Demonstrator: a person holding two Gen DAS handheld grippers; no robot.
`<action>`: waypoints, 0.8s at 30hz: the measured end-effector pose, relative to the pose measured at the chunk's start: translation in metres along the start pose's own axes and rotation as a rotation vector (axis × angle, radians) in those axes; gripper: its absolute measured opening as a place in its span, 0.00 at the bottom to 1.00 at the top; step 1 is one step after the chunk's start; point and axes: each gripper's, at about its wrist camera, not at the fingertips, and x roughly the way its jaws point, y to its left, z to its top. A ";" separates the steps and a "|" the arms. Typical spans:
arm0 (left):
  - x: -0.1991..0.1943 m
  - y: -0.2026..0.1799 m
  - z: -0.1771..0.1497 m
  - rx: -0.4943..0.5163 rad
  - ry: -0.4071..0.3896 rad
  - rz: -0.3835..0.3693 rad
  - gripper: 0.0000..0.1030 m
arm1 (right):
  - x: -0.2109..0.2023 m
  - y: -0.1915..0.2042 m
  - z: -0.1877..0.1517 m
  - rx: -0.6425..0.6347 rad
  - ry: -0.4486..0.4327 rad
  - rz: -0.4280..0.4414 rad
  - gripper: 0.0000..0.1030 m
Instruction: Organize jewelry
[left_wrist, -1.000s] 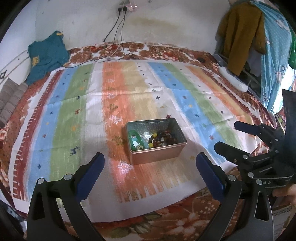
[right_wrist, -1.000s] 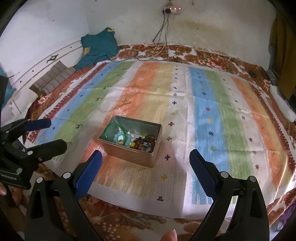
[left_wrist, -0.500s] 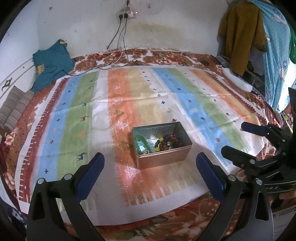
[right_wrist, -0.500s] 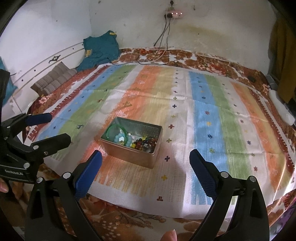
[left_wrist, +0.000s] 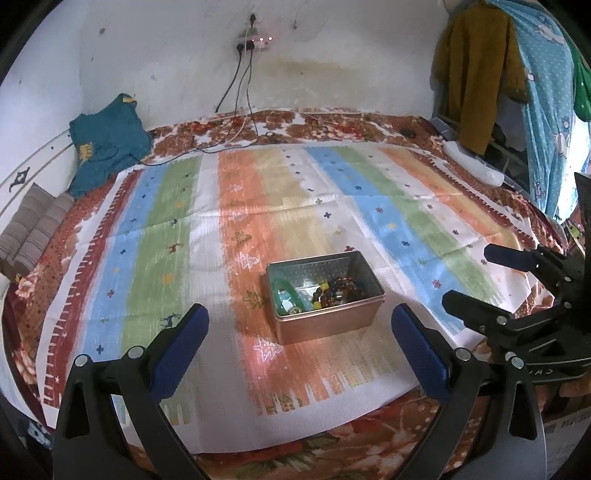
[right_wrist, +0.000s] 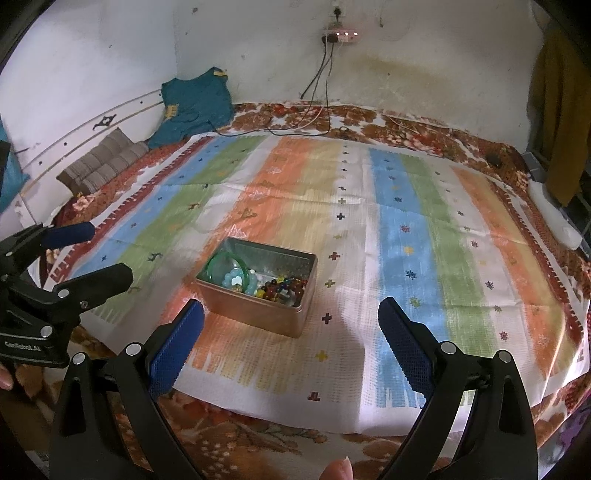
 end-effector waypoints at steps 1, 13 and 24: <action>0.000 0.000 0.000 0.000 -0.002 -0.003 0.94 | 0.000 0.000 0.000 -0.003 -0.001 0.002 0.93; -0.001 -0.004 -0.002 0.019 -0.007 -0.022 0.94 | -0.004 0.001 -0.003 -0.006 -0.002 0.006 0.94; -0.001 -0.005 -0.003 0.025 -0.007 -0.019 0.94 | -0.002 0.000 -0.006 0.000 0.008 0.005 0.94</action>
